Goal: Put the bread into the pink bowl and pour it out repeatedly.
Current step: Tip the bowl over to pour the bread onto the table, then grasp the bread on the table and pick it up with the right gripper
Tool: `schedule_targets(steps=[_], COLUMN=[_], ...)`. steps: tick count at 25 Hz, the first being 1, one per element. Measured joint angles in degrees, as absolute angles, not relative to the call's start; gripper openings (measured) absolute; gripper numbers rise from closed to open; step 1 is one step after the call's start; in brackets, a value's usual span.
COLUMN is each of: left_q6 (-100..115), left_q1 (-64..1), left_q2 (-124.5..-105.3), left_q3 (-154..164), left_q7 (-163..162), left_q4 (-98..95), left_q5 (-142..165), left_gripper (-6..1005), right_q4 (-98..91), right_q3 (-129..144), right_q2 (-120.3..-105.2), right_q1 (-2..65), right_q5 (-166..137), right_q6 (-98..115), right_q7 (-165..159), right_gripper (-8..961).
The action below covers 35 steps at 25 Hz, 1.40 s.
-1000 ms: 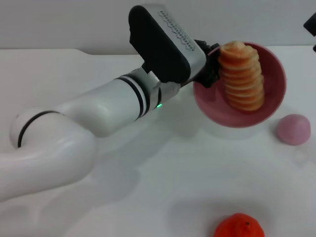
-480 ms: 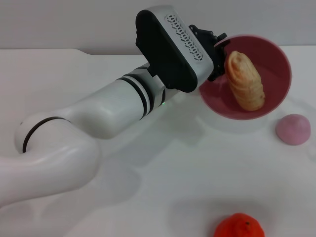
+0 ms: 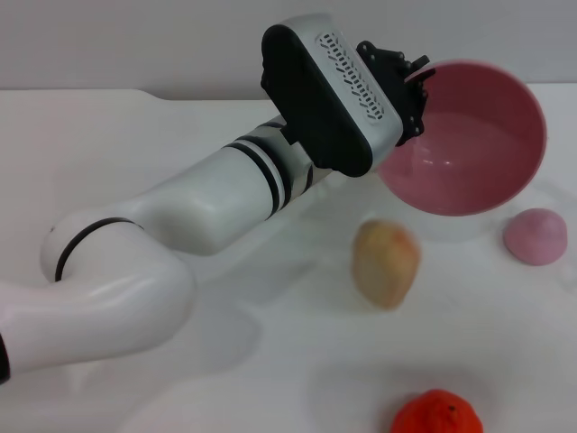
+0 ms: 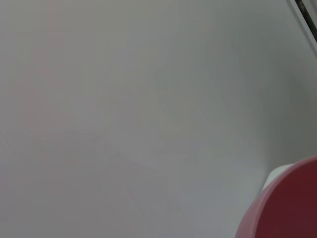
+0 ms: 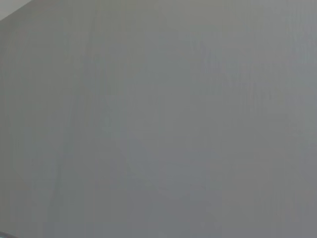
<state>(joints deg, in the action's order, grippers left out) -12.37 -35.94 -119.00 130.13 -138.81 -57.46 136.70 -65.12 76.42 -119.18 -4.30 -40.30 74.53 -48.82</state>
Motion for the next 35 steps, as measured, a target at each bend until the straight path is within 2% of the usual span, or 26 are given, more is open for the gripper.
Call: schedule_targets(steps=[13,23,29,32,35], left_q6=[-13.66,-11.04,0.45,15.37,19.23], left_q1=[-36.3,-39.42,-43.75,-48.27,-49.14], left_q2=[-119.08,-119.09,-119.04,-118.78,-118.7], left_q3=[130.69,123.27,113.19,101.76,99.18], left_q7=[-139.03,-141.2,-141.3,-141.32,-141.33], left_q4=[-57.45,-57.49,-57.35,-56.51,-56.46], left_q5=[136.57,136.26,133.22,132.02,132.14], left_gripper=[41,41,41,41,42], right_q4=[-64.18,-62.6,-62.33,-62.24,-62.3], right_q3=[76.62,76.75,77.34,77.41,77.42], right_q2=[-119.09,-119.0,-119.0,-118.96,-118.86], right_q1=[-3.01,-2.1,-2.23,-2.27,-2.27], right_q5=[-40.26,-40.71,-41.21,-42.27,-44.4], right_q6=[74.53,74.52,74.53,74.53,74.31], right_q7=[-48.78,-48.78,-48.78,-49.01,-49.81], right_gripper=[425,431,434,436,438])
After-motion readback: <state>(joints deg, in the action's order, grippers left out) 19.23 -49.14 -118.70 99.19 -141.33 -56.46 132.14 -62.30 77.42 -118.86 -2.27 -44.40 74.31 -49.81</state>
